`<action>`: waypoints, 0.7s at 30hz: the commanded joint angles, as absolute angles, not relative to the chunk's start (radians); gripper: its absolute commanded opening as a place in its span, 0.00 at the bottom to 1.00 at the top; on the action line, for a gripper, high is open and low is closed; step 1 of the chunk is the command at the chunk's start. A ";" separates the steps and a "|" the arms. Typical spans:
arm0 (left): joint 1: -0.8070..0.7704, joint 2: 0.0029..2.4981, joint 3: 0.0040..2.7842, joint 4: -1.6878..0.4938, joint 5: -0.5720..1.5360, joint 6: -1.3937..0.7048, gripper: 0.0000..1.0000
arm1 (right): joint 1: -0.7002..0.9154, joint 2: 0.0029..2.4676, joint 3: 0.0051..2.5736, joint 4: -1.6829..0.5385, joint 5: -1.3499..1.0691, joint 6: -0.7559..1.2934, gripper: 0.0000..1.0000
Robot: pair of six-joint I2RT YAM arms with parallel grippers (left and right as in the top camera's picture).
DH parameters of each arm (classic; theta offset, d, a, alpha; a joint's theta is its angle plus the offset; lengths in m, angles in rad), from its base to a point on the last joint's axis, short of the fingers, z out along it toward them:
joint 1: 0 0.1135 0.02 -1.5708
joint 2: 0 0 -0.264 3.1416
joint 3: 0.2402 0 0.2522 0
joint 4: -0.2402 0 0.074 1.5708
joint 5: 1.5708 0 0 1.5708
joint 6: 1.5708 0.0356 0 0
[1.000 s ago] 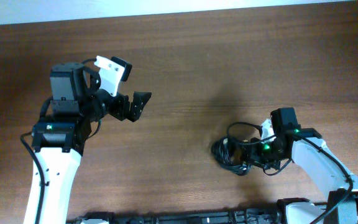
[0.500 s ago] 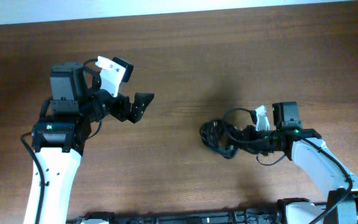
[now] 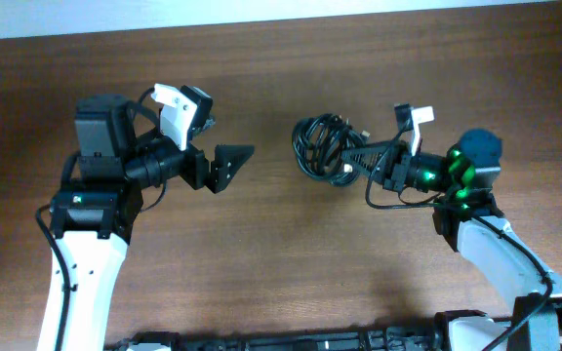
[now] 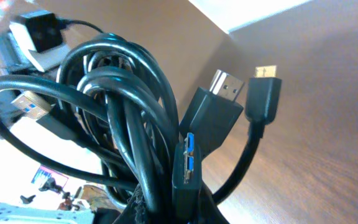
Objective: Untangle cables
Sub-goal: 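Grasp the cable bundle with the right gripper and lift it, then pass the cable bundle from the right gripper to the left gripper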
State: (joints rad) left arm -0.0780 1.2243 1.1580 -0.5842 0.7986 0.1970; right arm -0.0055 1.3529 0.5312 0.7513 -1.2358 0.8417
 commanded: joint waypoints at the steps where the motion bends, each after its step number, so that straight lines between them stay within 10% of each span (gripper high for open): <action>1: -0.080 1.227 1.179 -0.510 0.965 0.111 0.99 | 0.001 1.349 0.557 0.812 -1.235 1.025 0.04; 21: -0.284 1.229 1.179 -0.242 0.796 -0.347 1.00 | 0.105 1.348 0.675 0.987 -1.291 1.056 0.04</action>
